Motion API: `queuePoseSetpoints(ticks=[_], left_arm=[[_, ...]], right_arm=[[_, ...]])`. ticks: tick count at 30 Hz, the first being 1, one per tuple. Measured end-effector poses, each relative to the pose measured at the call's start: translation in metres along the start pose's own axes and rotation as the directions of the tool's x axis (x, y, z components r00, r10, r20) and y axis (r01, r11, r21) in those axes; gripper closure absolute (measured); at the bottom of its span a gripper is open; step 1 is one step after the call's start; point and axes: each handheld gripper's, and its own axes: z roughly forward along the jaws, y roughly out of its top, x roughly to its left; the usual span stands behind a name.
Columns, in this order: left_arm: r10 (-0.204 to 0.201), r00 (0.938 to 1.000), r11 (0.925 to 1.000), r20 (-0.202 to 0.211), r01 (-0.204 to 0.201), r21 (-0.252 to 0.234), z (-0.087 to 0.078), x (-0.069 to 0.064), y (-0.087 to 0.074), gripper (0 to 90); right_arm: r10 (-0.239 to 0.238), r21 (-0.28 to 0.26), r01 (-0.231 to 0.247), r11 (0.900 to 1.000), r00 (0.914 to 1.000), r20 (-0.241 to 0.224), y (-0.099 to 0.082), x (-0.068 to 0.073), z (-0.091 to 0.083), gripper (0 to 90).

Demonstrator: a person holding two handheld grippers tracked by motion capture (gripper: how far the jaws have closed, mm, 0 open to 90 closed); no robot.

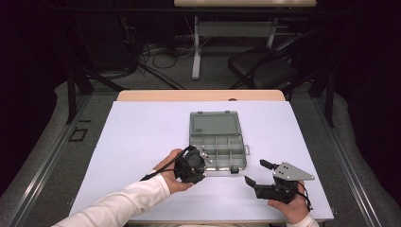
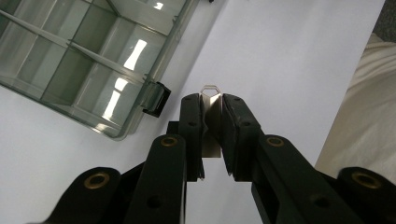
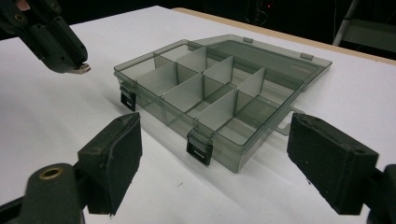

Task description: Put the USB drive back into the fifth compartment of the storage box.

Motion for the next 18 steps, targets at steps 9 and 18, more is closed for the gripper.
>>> queuePoseSetpoints(ticks=[9,18], left_arm=[[-0.015,0.9998,0.9999,-0.012,0.015,0.001,-0.007,0.007,0.002,79.1],[-0.040,0.9987,0.9991,-0.031,0.040,-0.011,-0.014,0.018,0.003,79.1]], right_arm=[[0.001,0.004,-0.001,1.0000,1.0000,-0.002,0.000,0.000,0.000,17.8],[-0.002,0.004,0.002,1.0000,1.0000,-0.003,0.000,0.000,0.000,17.9]])
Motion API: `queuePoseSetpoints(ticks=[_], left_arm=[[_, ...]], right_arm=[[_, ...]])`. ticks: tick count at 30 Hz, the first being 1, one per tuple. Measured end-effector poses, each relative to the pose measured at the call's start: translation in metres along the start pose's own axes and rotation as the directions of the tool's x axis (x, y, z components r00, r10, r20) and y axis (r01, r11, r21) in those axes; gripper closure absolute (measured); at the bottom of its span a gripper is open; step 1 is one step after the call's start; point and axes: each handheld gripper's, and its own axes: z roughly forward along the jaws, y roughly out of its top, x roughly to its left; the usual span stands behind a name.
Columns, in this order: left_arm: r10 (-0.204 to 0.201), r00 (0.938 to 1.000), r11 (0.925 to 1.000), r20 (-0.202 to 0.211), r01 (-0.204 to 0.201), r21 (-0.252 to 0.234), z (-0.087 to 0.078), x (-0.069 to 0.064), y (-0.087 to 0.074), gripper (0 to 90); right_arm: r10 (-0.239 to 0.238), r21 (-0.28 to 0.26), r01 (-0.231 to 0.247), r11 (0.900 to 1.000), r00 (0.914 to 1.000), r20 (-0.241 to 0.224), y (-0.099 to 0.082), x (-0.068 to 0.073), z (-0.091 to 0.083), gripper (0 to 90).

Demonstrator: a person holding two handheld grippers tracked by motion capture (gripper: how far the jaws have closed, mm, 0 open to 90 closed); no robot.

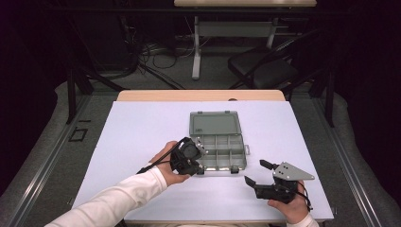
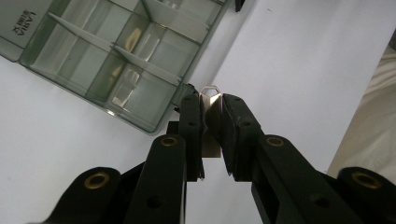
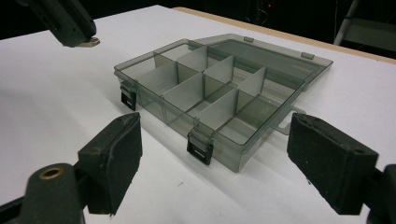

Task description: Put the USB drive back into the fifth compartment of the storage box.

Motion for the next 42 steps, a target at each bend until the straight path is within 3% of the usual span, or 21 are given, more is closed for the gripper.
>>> queuePoseSetpoints(ticks=[19,42], left_arm=[[-0.041,0.9990,0.9992,-0.018,0.041,-0.006,-0.002,0.016,0.005,79.1],[-0.076,0.9970,0.9971,-0.012,0.076,0.003,0.017,0.030,0.015,79.1]], right_arm=[[-0.003,0.004,0.003,1.0000,1.0000,-0.003,0.000,0.000,0.000,17.9],[-0.002,0.002,0.002,1.0000,1.0000,-0.002,-0.001,-0.001,-0.001,18.1]])
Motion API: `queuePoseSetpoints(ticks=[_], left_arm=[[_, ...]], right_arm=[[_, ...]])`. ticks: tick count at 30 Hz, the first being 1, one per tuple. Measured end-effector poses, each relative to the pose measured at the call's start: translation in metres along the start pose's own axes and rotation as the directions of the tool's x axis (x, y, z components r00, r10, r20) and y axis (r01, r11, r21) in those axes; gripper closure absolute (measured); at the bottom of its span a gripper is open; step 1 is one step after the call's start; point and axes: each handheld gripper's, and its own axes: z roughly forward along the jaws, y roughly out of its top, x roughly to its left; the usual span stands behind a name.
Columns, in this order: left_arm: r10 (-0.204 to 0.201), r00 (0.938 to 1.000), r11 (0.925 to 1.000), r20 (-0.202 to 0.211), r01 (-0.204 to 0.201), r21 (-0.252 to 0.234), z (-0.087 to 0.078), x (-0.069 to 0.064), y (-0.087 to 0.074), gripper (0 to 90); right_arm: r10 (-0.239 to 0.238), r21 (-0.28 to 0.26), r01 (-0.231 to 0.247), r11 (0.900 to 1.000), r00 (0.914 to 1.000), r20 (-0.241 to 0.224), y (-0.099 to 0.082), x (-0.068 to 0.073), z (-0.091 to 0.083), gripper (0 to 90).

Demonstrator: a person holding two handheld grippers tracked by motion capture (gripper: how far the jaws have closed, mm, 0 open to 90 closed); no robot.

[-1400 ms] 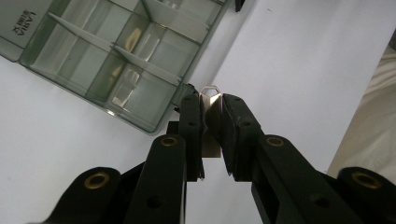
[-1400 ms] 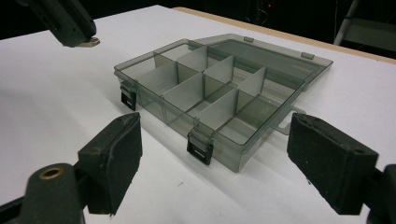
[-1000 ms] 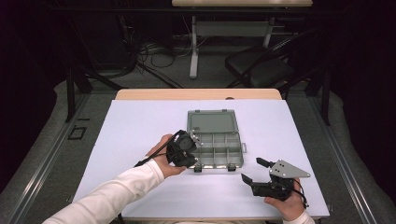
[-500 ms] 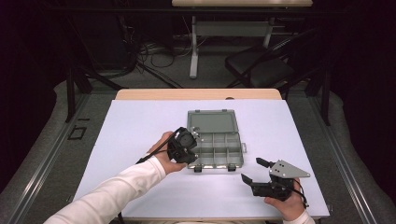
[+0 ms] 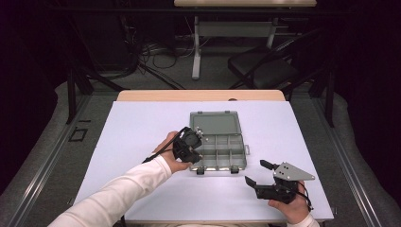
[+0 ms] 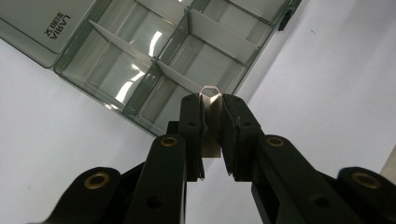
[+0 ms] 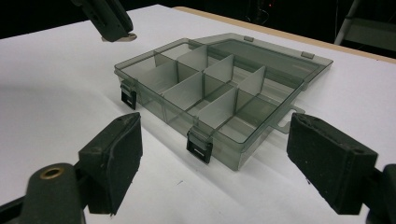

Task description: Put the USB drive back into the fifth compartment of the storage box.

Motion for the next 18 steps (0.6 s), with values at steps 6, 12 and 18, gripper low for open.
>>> queuePoseSetpoints(ticks=[6,12,18], left_arm=[[-0.027,0.9996,0.9996,0.005,0.027,0.004,0.007,0.007,0.002,79.1],[-0.061,0.9981,0.9981,0.011,0.060,0.011,0.012,0.011,0.004,79.1],[-0.088,0.9961,0.9959,0.007,0.088,0.022,0.019,0.014,0.004,79.1]], right_arm=[[0.009,0.000,-0.009,1.0000,1.0000,0.001,0.000,0.000,-0.001,18.1],[0.005,-0.005,-0.005,1.0000,1.0000,0.002,0.000,-0.002,-0.002,18.1],[0.005,-0.011,-0.005,0.9999,1.0000,0.000,0.000,-0.001,-0.002,18.1]])
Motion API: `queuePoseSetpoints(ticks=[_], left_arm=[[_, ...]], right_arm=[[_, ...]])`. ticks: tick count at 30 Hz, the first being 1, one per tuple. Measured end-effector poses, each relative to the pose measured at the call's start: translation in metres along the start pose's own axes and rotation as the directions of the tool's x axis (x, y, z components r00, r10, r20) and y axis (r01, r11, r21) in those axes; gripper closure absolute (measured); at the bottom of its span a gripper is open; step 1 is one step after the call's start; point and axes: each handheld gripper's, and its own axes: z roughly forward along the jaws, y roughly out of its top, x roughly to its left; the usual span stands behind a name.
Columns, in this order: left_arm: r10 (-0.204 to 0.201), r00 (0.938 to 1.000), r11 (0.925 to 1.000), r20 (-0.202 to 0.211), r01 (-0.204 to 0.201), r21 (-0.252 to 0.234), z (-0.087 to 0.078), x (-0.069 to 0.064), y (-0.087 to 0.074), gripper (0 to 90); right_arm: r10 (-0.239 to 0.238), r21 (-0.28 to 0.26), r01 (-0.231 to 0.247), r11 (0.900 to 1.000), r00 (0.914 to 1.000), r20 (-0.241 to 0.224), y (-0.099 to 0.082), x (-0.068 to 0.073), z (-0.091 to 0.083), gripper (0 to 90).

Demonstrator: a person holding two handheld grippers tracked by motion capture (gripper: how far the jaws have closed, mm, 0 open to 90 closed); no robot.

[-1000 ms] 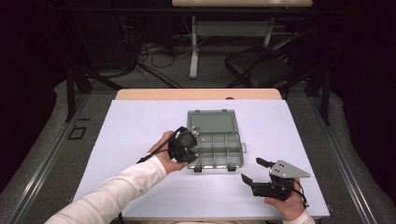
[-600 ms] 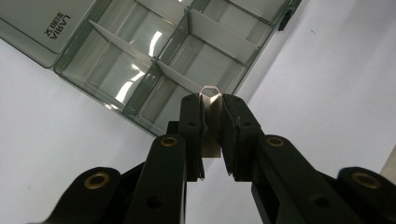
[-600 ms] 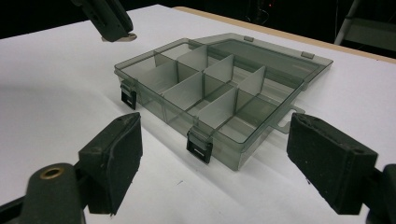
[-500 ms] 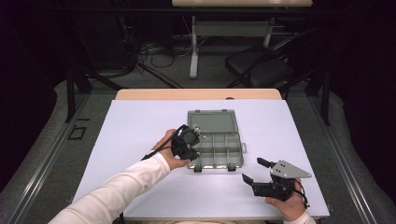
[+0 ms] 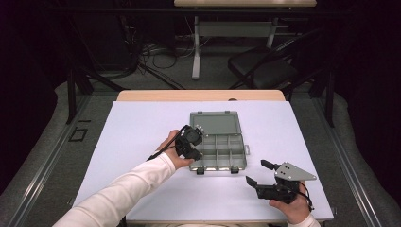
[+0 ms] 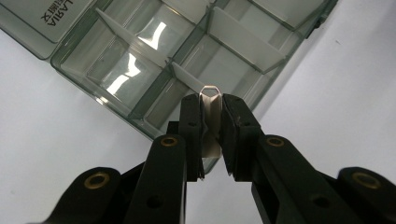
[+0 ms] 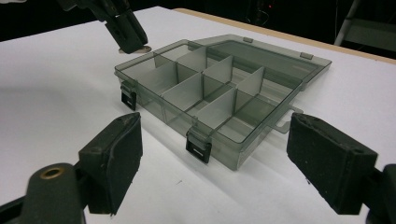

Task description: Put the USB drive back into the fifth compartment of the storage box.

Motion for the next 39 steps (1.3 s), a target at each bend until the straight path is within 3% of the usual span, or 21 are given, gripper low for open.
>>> queuePoseSetpoints(ticks=[19,28,35,39], left_arm=[[-0.009,0.9999,0.9998,-0.008,0.009,0.017,0.012,0.005,0.002,76.8],[-0.014,0.9997,0.9995,-0.018,0.014,-0.028,0.001,0.008,-0.004,67.3],[0.061,0.9965,0.9938,-0.057,-0.066,-0.089,-0.009,0.012,-0.010,54.6],[0.054,0.9980,0.9920,-0.035,-0.057,-0.112,-0.014,0.014,-0.014,49.5]], right_arm=[[0.004,0.000,-0.004,1.0000,1.0000,0.009,-0.001,-0.001,-0.005,18.1],[0.002,-0.003,-0.002,1.0000,0.9999,0.011,-0.001,0.000,-0.004,18.1],[0.006,0.001,-0.006,1.0000,0.9999,0.011,-0.002,0.000,-0.004,18.2],[0.006,0.004,-0.006,1.0000,0.9999,0.011,-0.002,-0.001,-0.004,18.1]])
